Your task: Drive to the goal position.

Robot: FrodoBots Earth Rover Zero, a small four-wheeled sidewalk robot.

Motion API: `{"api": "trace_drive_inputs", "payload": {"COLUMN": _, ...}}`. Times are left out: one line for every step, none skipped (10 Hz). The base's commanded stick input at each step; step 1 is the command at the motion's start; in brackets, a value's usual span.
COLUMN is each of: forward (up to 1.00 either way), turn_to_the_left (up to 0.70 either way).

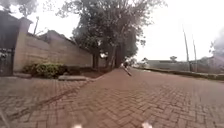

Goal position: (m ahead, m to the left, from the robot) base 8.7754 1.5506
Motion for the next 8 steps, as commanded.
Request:
{"api": "trace_drive_inputs", "payload": {"forward": 0.70, "turn_to_the_left": 0.12}}
{"api": "trace_drive_inputs", "payload": {"forward": 0.70, "turn_to_the_left": 0.20}}
{"api": "trace_drive_inputs", "payload": {"forward": 0.70, "turn_to_the_left": 0.18}}
{"api": "trace_drive_inputs", "payload": {"forward": 0.70, "turn_to_the_left": 0.16}}
{"api": "trace_drive_inputs", "payload": {"forward": 0.70, "turn_to_the_left": 0.09}}
{"api": "trace_drive_inputs", "payload": {"forward": 0.70, "turn_to_the_left": 0.01}}
{"api": "trace_drive_inputs", "payload": {"forward": 0.70, "turn_to_the_left": 0.00}}
{"api": "trace_drive_inputs", "payload": {"forward": 0.70, "turn_to_the_left": 0.00}}
